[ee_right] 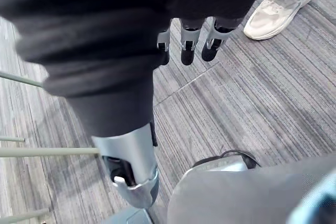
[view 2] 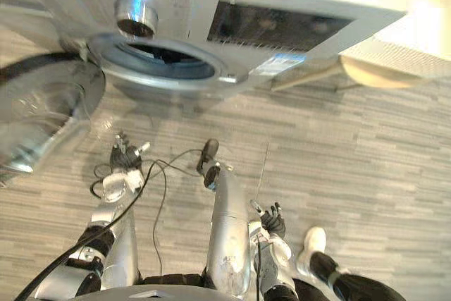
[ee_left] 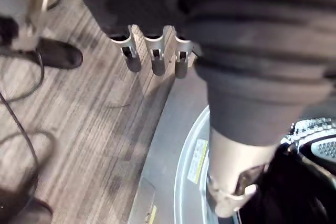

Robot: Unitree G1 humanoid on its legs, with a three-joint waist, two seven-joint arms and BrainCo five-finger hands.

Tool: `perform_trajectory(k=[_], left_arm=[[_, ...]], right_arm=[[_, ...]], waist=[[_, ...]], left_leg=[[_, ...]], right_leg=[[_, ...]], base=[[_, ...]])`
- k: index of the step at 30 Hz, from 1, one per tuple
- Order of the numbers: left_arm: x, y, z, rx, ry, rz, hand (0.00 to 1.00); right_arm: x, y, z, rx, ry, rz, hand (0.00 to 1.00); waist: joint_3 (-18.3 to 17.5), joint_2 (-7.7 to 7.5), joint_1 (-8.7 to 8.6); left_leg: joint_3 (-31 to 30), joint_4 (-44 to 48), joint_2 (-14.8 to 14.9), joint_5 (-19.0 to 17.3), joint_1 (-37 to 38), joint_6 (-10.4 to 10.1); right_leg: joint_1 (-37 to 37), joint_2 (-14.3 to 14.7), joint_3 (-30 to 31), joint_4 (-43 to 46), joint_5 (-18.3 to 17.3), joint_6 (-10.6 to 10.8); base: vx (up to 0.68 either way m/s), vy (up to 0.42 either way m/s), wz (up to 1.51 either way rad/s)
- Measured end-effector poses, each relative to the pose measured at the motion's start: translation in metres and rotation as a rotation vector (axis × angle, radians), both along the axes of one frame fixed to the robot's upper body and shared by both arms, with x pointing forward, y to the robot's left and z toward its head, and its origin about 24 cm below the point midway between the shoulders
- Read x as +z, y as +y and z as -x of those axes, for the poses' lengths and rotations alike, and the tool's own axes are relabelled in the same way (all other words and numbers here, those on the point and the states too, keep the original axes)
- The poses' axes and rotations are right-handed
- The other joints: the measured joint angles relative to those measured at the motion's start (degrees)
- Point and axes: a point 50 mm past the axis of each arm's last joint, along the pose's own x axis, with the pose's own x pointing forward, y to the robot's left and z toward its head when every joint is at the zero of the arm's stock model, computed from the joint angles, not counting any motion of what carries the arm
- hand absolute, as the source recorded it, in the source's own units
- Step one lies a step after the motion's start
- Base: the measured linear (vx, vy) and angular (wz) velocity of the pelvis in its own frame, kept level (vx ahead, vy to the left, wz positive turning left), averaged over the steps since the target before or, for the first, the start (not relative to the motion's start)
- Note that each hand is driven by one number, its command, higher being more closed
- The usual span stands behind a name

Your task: Pick up the laundry basket with both hands and put the clothes into the washing machine.

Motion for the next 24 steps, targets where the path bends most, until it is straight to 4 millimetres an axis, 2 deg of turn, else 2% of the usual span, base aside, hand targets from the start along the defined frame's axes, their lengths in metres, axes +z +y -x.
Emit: perform_trajectory(k=[1,2,4,5,6,7,8,10,12,14,16,17,19,20,21,22,23,24], left_arm=[[-0.014,0.003,0.010,-0.002,0.065,-0.025,0.00],[-0.021,0.005,0.016,0.001,0.101,-0.040,0.00],[-0.055,0.018,0.049,0.006,0.273,-0.083,0.00],[-0.063,0.021,0.058,0.014,0.319,-0.089,0.00],[-0.082,0.031,0.084,0.030,0.435,-0.095,0.00],[-0.089,0.033,0.096,0.033,0.483,-0.100,0.00],[-0.100,0.037,0.118,0.037,0.562,-0.120,0.00],[-0.112,0.042,0.147,0.057,0.655,-0.121,0.00],[-0.119,0.045,0.166,0.111,0.708,-0.064,0.00],[-0.124,0.045,0.180,0.199,0.734,0.046,0.00],[-0.126,0.042,0.184,0.233,0.734,0.098,0.00],[-0.126,0.041,0.185,0.264,0.726,0.138,0.00],[-0.126,0.042,0.184,0.272,0.722,0.147,0.00],[-0.127,0.042,0.186,0.288,0.720,0.164,0.00],[-0.126,0.044,0.186,0.295,0.716,0.164,0.00],[-0.126,0.045,0.187,0.322,0.704,0.179,0.00],[-0.127,0.044,0.190,0.328,0.712,0.186,0.00],[-0.130,0.042,0.198,0.322,0.744,0.187,0.00]], right_arm=[[-0.005,-0.001,0.008,-0.006,0.028,-0.002,0.00],[-0.006,-0.003,0.010,-0.007,0.039,0.003,0.00],[-0.017,-0.005,0.027,0.008,0.125,0.019,0.00],[-0.019,-0.005,0.032,0.010,0.142,0.021,0.00],[-0.026,-0.005,0.042,0.013,0.197,0.015,0.00],[-0.029,-0.004,0.047,0.016,0.220,0.015,0.00],[-0.033,-0.002,0.056,0.014,0.252,0.005,0.00],[-0.038,-0.001,0.065,0.012,0.291,-0.003,0.00],[-0.044,0.001,0.074,-0.002,0.321,-0.034,0.00],[-0.049,-0.001,0.087,-0.036,0.364,-0.064,0.00],[-0.050,-0.002,0.090,-0.044,0.380,-0.064,0.00],[-0.053,-0.002,0.093,-0.037,0.408,-0.066,0.00],[-0.055,-0.001,0.093,-0.035,0.427,-0.072,0.00],[-0.056,-0.001,0.092,-0.019,0.441,-0.067,0.00],[-0.057,0.000,0.093,-0.009,0.454,-0.064,0.00],[-0.057,-0.003,0.091,-0.009,0.455,-0.058,0.00],[-0.056,-0.007,0.087,-0.021,0.445,-0.053,0.00],[-0.055,-0.010,0.084,-0.030,0.441,-0.052,0.00]], waist=[[-1.5,1.19,-0.04],[-2.2,1.74,-0.04],[-5.8,3.15,-0.15],[-6.7,3.39,-0.13],[-9.3,3.89,-0.21],[-10.8,4.08,-0.17],[-13.1,4.58,0.04],[-16.4,5.33,0.05],[-19.2,6.42,0.16],[-20.8,7.35,0.32],[-21.4,7.61,0.43],[-21.7,7.42,0.68],[-21.8,6.71,0.71],[-22.1,6.46,0.83],[-22.3,5.82,1.12],[-22.4,6.40,2.07],[-22.4,7.46,2.09],[-22.7,8.15,1.44]], left_leg=[[0.1,-2.2,-0.2,0.4,3.1,-0.1],[0.2,-3.4,-0.3,0.8,4.8,-0.2],[0.8,-8.4,-0.7,1.8,12.1,-0.5],[1.2,-9.5,-0.7,2.0,14.0,-0.7],[1.9,-12.2,-0.5,2.1,18.4,-1.0],[2.4,-13.2,-0.3,2.2,20.1,-1.1],[3.4,-15.2,0.2,2.4,22.9,-1.5],[4.5,-17.7,0.9,2.5,26.3,-1.6],[4.6,-20.1,1.8,2.5,29.5,-1.7],[3.6,-21.4,2.5,2.7,32.8,-1.2],[2.5,-21.1,2.6,3.1,33.2,-0.5],[1.2,-19.6,1.5,4.3,32.7,2.7],[1.5,-15.5,0.0,7.1,30.5,4.9],[1.0,-14.4,-1.2,10.0,29.8,4.6],[0.6,-12.1,-1.5,9.0,29.5,4.4],[0.3,-1.4,-0.7,5.6,27.5,4.9],[-1.0,10.5,0.7,3.5,26.2,4.0],[-3.2,19.2,1.9,3.3,27.8,3.1]], right_leg=[[2.6,-0.1,-0.4,-0.9,-0.2,0.1],[4.1,0.0,-0.6,-1.5,-0.3,0.2],[9.9,0.1,-1.2,-3.2,-1.1,0.2],[11.3,0.1,-1.2,-3.4,-1.5,0.2],[14.7,0.3,-1.3,-4.2,-2.2,0.5],[16.0,0.6,-1.3,-4.7,-2.5,0.7],[18.2,1.3,-1.2,-5.7,-2.8,0.8],[21.1,2.3,-1.2,-7.5,-3.1,0.6],[24.8,3.7,-2.5,-10.5,-3.1,0.6],[30.1,4.8,-4.4,-13.4,-3.1,0.7],[32.1,4.9,-5.9,-14.4,-3.1,0.8],[34.1,3.8,-8.0,-15.4,-3.2,1.0],[35.5,2.0,-9.2,-16.3,-2.9,1.4],[37.5,1.2,-9.6,-19.1,-1.6,0.8],[38.2,0.6,-10.1,-20.7,-0.2,-0.1],[38.7,0.4,-10.3,-21.0,0.5,-0.2],[39.4,0.7,-10.1,-21.1,1.0,0.1],[40.8,0.9,-9.8,-21.9,1.9,1.0]], base=[[0.11,-0.094,0.10],[0.13,-0.087,0.08],[0.13,-0.066,0.05],[0.18,-0.071,-0.01],[0.15,-0.052,-0.07],[0.18,-0.056,-0.18],[0.11,-0.027,-0.22],[0.12,-0.020,-0.18],[0.14,-0.015,-0.02],[0.17,0.001,0.28],[0.09,0.024,0.54],[0.09,0.042,0.71],[0.04,0.018,0.77],[-0.01,0.005,0.57],[-0.01,0.060,0.20],[0.00,0.123,-0.14],[0.02,0.166,-0.23],[0.02,0.145,-0.15]])
